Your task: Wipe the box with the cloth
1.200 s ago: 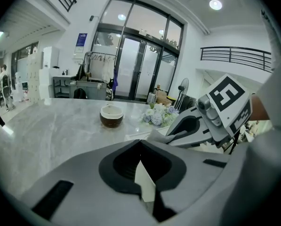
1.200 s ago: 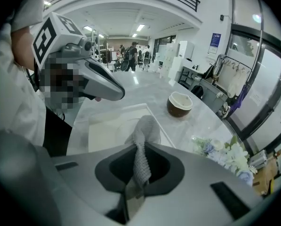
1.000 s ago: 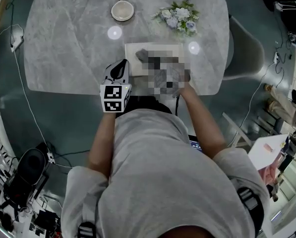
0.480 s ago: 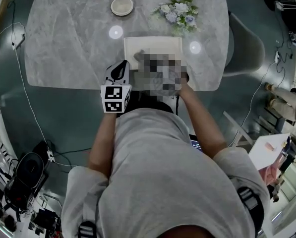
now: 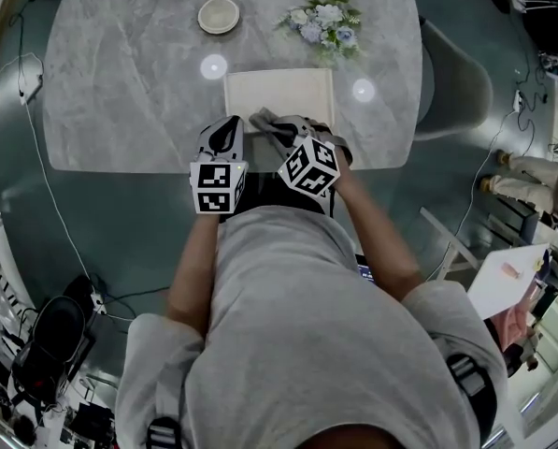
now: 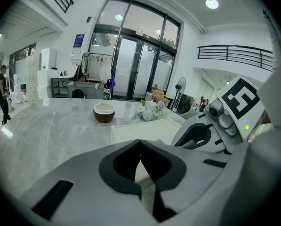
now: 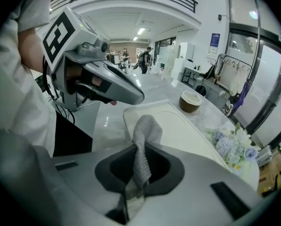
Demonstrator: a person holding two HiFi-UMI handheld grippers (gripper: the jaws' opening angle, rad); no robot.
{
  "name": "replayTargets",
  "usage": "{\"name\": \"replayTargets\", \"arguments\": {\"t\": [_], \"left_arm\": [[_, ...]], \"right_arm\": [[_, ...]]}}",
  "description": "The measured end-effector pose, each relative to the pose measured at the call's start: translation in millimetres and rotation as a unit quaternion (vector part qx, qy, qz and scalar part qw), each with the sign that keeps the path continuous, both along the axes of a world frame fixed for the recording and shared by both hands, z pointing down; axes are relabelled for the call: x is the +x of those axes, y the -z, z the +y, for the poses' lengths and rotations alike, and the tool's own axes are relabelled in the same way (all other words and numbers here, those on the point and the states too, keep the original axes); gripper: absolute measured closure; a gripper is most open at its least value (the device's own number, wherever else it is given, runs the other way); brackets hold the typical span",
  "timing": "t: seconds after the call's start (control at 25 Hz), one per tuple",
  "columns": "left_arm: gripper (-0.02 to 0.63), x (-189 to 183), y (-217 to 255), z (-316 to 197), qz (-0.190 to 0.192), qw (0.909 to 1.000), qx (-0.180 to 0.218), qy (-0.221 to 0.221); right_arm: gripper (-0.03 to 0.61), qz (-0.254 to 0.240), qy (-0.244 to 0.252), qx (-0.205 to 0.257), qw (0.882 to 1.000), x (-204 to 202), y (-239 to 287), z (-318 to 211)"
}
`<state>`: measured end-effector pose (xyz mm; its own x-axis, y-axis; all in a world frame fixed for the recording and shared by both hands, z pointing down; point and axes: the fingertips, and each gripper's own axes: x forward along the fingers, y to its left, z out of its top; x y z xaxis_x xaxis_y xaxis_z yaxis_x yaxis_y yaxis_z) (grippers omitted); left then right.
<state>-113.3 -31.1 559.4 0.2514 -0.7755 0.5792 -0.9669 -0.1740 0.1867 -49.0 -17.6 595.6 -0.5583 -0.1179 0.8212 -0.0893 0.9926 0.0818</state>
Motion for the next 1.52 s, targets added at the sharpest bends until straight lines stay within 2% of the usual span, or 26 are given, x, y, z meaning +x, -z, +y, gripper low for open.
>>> {"name": "replayTargets", "arguments": {"t": [0.16,0.28,0.48,0.68,0.96,1.2,1.52], "left_arm": [[0.591,2,3,-2,-0.002,1.0,-0.001,-0.004],[0.591,1,5,-12,-0.002,0.9999,0.004,-0.011],[0.591,0,9,-33,-0.006,0.9994,0.011,-0.031],[0.591,9,12,-63,-0.011,0.9974,0.014,-0.069],[0.591,11,17,-93,-0.017,0.9942,0.018,-0.105],[0.591,7,12,-105,-0.019,0.9924,0.009,-0.121],[0.591,8,4,-103,-0.012,0.9927,-0.001,-0.12]], "right_arm": [[0.536,-0.003,0.002,-0.01,1.0,0,3,1],[0.537,-0.01,-0.003,0.005,1.0,2,11,-9],[0.537,-0.033,-0.054,0.026,0.998,11,35,-53],[0.537,-0.021,-0.081,0.044,0.996,22,40,-99],[0.537,0.018,-0.083,0.047,0.995,21,20,-123],[0.537,0.064,-0.051,0.054,0.995,17,2,-130],[0.537,0.067,-0.056,0.05,0.995,17,-4,-126]]}}
